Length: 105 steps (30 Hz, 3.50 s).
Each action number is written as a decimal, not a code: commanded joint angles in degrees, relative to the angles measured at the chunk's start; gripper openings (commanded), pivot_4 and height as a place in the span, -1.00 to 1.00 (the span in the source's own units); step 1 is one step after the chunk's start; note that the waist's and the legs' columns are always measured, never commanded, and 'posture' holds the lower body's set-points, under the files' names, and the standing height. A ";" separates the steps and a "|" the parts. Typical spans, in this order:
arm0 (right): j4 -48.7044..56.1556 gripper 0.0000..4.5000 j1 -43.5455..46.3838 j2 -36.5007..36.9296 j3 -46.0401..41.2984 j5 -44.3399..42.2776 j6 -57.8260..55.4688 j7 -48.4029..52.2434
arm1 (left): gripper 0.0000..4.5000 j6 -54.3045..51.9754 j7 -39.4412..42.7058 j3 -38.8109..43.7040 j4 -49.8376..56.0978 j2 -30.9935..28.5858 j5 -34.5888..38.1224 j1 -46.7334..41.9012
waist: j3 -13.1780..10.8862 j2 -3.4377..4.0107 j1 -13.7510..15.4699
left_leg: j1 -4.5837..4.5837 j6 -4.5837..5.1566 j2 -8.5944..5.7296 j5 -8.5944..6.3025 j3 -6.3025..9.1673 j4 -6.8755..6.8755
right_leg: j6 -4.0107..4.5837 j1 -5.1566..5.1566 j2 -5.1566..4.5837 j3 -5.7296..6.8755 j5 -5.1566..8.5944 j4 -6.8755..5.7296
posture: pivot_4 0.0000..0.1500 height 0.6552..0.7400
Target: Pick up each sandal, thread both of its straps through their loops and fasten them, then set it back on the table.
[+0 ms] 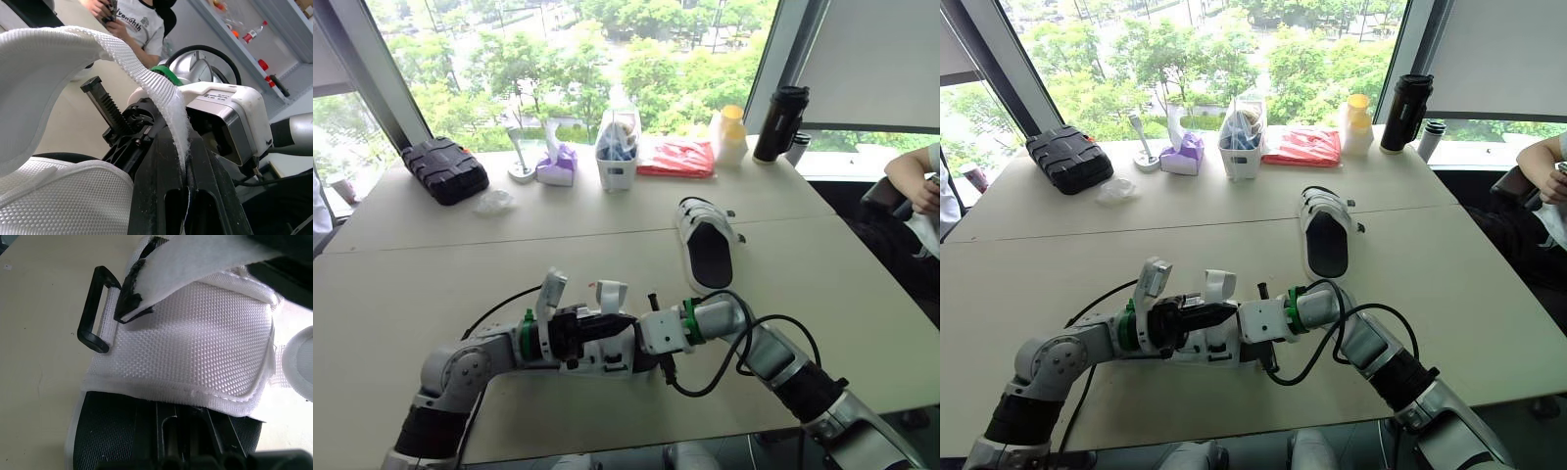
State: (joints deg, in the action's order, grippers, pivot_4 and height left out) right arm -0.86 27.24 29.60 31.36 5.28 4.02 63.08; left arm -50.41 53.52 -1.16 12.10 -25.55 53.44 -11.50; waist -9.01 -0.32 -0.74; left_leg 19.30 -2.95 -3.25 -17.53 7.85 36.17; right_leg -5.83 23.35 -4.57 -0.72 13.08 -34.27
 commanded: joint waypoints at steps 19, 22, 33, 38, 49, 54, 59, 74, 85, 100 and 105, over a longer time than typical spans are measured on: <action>-5.87 -1.00 -3.22 1.65 4.15 5.75 -3.25 0.97 | -0.99 1.05 -0.75 -1.02 4.23 0.98 -1.02 0.31 | 0.12 0.04 0.02 | -0.01 0.00 0.01 0.00 0.00 0.00 | -0.01 -0.03 -0.01 0.00 0.01 0.00 | 1.00 1.00; -6.07 -1.00 -3.15 1.56 4.23 5.85 -3.06 0.90 | -0.99 -0.50 -1.63 0.18 5.16 0.41 0.33 -0.27 | 0.13 0.03 0.00 | -0.01 0.01 0.01 0.00 0.01 0.00 | -0.02 -0.02 -0.01 0.00 0.01 0.00 | 1.00 1.00; -6.06 -1.00 -3.37 1.56 4.45 6.07 -2.85 0.42 | -0.99 -3.64 -7.78 3.87 11.54 -0.12 5.09 4.11 | 0.12 0.03 0.01 | -0.01 0.00 0.04 0.00 0.02 0.00 | -0.01 -0.01 -0.01 0.00 0.01 -0.01 | 1.00 1.00; -6.37 -1.00 -3.37 1.53 4.61 6.18 -2.52 0.32 | -0.99 -2.19 -9.60 3.62 13.52 -0.05 5.05 6.21 | 0.13 0.03 -0.02 | -0.02 0.00 0.04 0.00 0.01 0.00 | -0.01 -0.02 0.00 0.00 0.01 0.00 | 1.00 1.00; -6.87 -1.00 -2.82 1.47 4.68 6.24 -2.24 0.56 | -0.99 2.02 -9.22 1.26 10.31 2.38 2.11 5.49 | 0.13 0.01 0.02 | -0.01 0.00 0.02 0.00 0.00 0.01 | 0.00 -0.02 0.00 0.00 0.01 -0.01 | 1.00 1.00; -6.62 -1.00 -2.91 1.65 4.58 6.21 -2.47 0.58 | -0.99 3.37 -8.34 0.40 8.77 2.54 0.75 5.25 | 0.14 0.01 0.03 | -0.01 0.00 0.01 0.00 0.00 0.01 | 0.00 -0.02 0.01 0.00 0.01 -0.01 | 1.00 1.00; -6.38 -1.00 -3.16 1.88 4.54 6.28 -2.51 0.58 | -0.99 3.32 -7.02 -0.26 7.83 2.08 0.11 5.66 | 0.14 0.01 0.03 | -0.02 0.00 0.01 0.00 0.00 0.01 | 0.00 -0.02 0.01 0.00 0.01 -0.01 | 1.00 1.00; -6.39 -1.00 -3.26 1.72 4.54 6.33 -2.46 0.48 | -0.99 4.66 -4.20 -2.35 6.47 0.41 -3.53 6.78 | 0.34 0.23 0.02 | -0.03 0.00 0.01 0.00 -0.01 0.00 | -0.01 -0.03 0.00 0.00 0.02 0.00 | 1.00 1.00; -6.50 -1.00 -3.19 1.66 4.56 6.45 -2.34 0.41 | -0.99 12.45 0.94 -6.16 5.48 -2.90 -11.86 7.76 | 0.41 0.29 0.01 | -0.03 0.00 0.02 0.00 -0.01 -0.01 | 0.00 -0.04 0.00 0.00 0.02 0.01 | 1.00 1.00; -6.44 -1.00 -3.06 1.46 4.91 6.38 -2.42 0.41 | -0.99 25.26 4.68 -7.55 2.10 -4.06 -20.07 8.68 | 0.49 0.41 -0.02 | -0.04 0.01 0.03 -0.01 -0.02 -0.03 | 0.00 -0.03 0.01 0.00 0.03 0.01 | 1.00 1.00; -6.21 -1.00 -3.15 1.56 5.00 6.36 -2.49 0.49 | -0.99 26.52 5.48 -8.19 2.80 -4.23 -20.44 8.93 | 0.50 0.42 -0.01 | -0.04 0.01 0.04 -0.01 -0.01 -0.04 | 0.00 -0.03 0.00 0.00 0.03 0.01 | 1.00 1.00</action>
State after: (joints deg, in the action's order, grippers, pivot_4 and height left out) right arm -0.89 27.10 29.62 32.06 6.16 4.22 62.10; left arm -23.18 58.31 -8.15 15.76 -28.57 34.75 -4.07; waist -8.51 0.09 -0.75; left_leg 19.26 -2.94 -3.21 -17.54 7.84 36.13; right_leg -5.83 23.32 -4.56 -0.73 13.11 -34.26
